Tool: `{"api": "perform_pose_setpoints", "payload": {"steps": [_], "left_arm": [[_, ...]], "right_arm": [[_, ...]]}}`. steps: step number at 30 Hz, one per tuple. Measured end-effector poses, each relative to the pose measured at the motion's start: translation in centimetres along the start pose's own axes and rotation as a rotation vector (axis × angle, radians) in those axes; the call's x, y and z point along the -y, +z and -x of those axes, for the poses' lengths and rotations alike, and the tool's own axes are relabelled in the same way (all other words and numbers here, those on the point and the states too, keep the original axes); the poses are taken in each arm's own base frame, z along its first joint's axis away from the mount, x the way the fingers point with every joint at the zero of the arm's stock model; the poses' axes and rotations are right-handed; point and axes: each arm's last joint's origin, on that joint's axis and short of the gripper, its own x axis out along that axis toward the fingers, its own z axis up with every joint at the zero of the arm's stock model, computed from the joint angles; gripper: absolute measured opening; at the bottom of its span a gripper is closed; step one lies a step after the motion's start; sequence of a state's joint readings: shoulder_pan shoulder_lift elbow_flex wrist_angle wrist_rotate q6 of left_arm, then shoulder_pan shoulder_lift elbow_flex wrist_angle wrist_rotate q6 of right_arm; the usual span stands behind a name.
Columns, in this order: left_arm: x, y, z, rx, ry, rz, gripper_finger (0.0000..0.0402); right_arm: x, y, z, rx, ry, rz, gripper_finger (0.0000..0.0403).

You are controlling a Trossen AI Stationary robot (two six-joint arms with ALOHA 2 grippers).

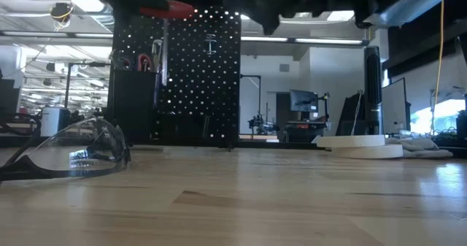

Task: Hang tools onto peg board
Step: Put the hex key into the left pegboard organizer bin

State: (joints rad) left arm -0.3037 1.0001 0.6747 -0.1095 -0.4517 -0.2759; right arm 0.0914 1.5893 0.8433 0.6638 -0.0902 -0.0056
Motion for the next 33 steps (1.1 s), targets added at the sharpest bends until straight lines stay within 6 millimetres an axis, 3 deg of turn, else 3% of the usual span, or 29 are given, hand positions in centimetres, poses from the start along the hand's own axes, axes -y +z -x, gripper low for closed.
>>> {"api": "perform_pose_setpoints", "payload": {"steps": [7,12,26,33], "left_arm": [[-1.9,2.3,5.4,0.012,0.113,0.011,0.0044],[-3.5,2.1,7.5,0.002,0.271,-0.012,0.0044],[-5.4,2.5,10.1,0.156,0.504,0.079,0.0044],[-6.2,-0.2,8.3,0.116,0.625,0.082,0.0044]], "right_arm": [[-0.2,0.0,1.5,-0.174,0.005,-0.075,0.0226],[-0.2,-0.9,1.6,-0.259,0.006,-0.119,0.0227],[-1.3,-1.1,1.5,-0.271,0.005,-0.1,0.0227],[-1.2,-0.8,1.4,-0.245,0.004,-0.096,0.0227]]}}
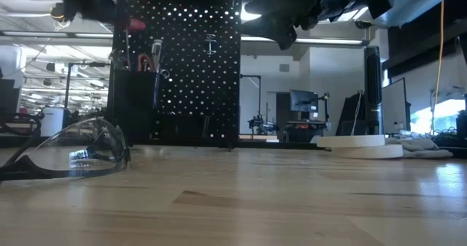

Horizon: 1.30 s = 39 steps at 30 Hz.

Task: Hang tools onto peg board
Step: Put the hex key into the left pegboard organizer bin, then put the safety glasses on the peg board

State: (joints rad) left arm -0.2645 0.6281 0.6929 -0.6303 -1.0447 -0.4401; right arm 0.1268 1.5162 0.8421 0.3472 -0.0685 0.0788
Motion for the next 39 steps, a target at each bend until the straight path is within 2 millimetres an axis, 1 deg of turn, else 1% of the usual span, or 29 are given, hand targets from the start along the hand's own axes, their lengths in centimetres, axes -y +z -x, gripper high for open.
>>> {"api": "perform_pose_setpoints", "payload": {"steps": [4,8,15,16,18,22,27,31,33,35,39], "left_arm": [[0.3,-1.4,-1.3,0.019,0.041,0.041,0.0044],[0.7,-2.2,-2.3,0.019,0.01,0.079,0.0044],[0.4,-4.1,-3.6,-0.016,0.071,0.206,0.0044],[0.3,-4.2,-3.7,-0.018,0.079,0.218,0.0049],[0.3,-4.5,-3.9,-0.018,0.087,0.238,0.007],[0.3,-4.5,-3.9,-0.013,0.082,0.259,0.0115],[0.5,-4.2,-3.9,0.001,0.063,0.218,0.0145],[0.5,-3.4,-3.7,0.0,0.052,0.17,0.0161],[0.4,-2.6,-3.5,0.012,0.047,0.151,0.0166],[0.4,-1.9,-3.3,0.03,0.042,0.142,0.0169],[0.4,-1.0,-3.0,0.043,0.033,0.1,0.017]], "right_arm": [[0.0,0.0,0.0,0.0,0.0,-0.001,0.0227],[0.0,0.0,0.0,0.0,-0.001,-0.018,0.0227],[0.0,0.0,0.0,0.0,-0.001,-0.02,0.0227],[0.0,0.0,0.0,-0.001,-0.001,-0.021,0.0227],[0.0,-0.1,0.0,-0.005,-0.002,-0.022,0.0227],[0.0,-0.1,0.0,-0.007,-0.002,-0.022,0.0227],[0.0,-0.1,0.0,-0.008,-0.001,-0.022,0.0227],[0.0,-0.1,0.0,-0.009,-0.001,-0.022,0.0227],[0.0,-0.1,0.0,-0.009,-0.001,-0.022,0.0227],[0.0,-0.1,0.0,-0.009,-0.001,-0.022,0.0227],[0.0,-0.1,0.0,-0.01,-0.001,-0.022,0.0227]]}}
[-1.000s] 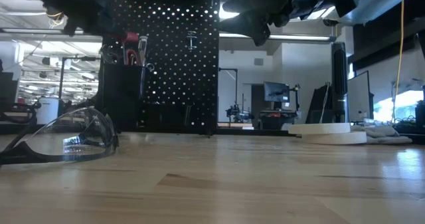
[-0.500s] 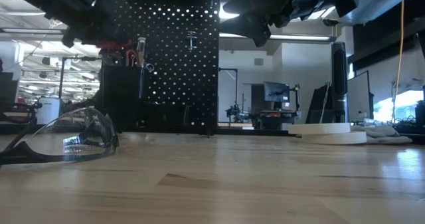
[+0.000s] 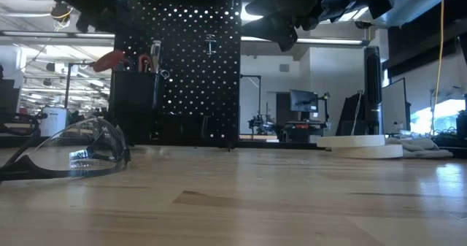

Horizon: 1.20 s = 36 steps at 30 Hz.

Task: Hang tools onto peg board
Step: Put the safety glasses on the peg board

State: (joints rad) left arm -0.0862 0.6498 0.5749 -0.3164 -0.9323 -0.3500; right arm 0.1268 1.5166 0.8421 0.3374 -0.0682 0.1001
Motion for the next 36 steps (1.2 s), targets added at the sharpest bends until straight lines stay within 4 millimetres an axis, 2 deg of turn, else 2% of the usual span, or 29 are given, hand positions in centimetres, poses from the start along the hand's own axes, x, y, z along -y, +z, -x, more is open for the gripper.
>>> {"api": "perform_pose_setpoints", "payload": {"steps": [10,18,23,30,36], "left_arm": [[0.4,2.1,1.4,-0.033,-0.156,-0.107,0.017],[1.9,1.3,3.1,-0.219,-0.534,-0.138,0.017],[4.7,-0.5,3.5,-0.365,-0.682,-0.19,0.017],[9.4,-4.3,4.1,-0.529,-0.739,-0.286,0.017],[13.2,-7.6,5.2,-0.599,-0.846,-0.33,0.017]], "right_arm": [[0.0,-0.1,0.0,-0.01,-0.001,-0.001,0.0227],[0.0,-0.3,0.0,-0.027,-0.002,-0.001,0.0227],[0.0,-0.4,-0.1,-0.027,-0.002,0.001,0.0227],[0.1,-0.9,-0.8,-0.041,-0.004,-0.001,0.0227],[0.2,-1.3,-1.1,-0.046,-0.005,-0.002,0.0227]]}}
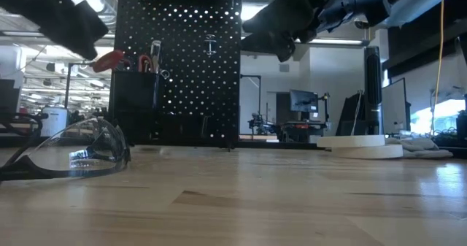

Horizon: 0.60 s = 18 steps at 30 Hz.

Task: Hang tools onto peg board
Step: Put the safety glasses on the peg board

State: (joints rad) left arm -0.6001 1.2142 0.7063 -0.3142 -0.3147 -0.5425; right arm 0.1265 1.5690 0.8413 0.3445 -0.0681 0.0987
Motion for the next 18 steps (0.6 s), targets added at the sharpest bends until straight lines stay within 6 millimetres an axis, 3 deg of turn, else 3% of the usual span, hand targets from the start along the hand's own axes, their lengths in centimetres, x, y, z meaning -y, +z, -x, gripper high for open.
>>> {"api": "perform_pose_setpoints", "payload": {"steps": [6,10,18], "left_arm": [[2.5,-1.7,-3.1,-0.062,-0.062,-0.14,0.017],[3.2,-3.3,-4.8,-0.154,-0.071,-0.133,0.017],[3.7,-5.7,-7.9,-0.214,0.001,-0.235,0.017]], "right_arm": [[0.0,-0.1,0.0,-0.003,0.0,-0.001,0.0227],[0.0,-0.1,0.0,-0.006,0.0,-0.011,0.0227],[-2.4,-1.6,-1.2,-0.062,0.062,-0.001,0.0227]]}}
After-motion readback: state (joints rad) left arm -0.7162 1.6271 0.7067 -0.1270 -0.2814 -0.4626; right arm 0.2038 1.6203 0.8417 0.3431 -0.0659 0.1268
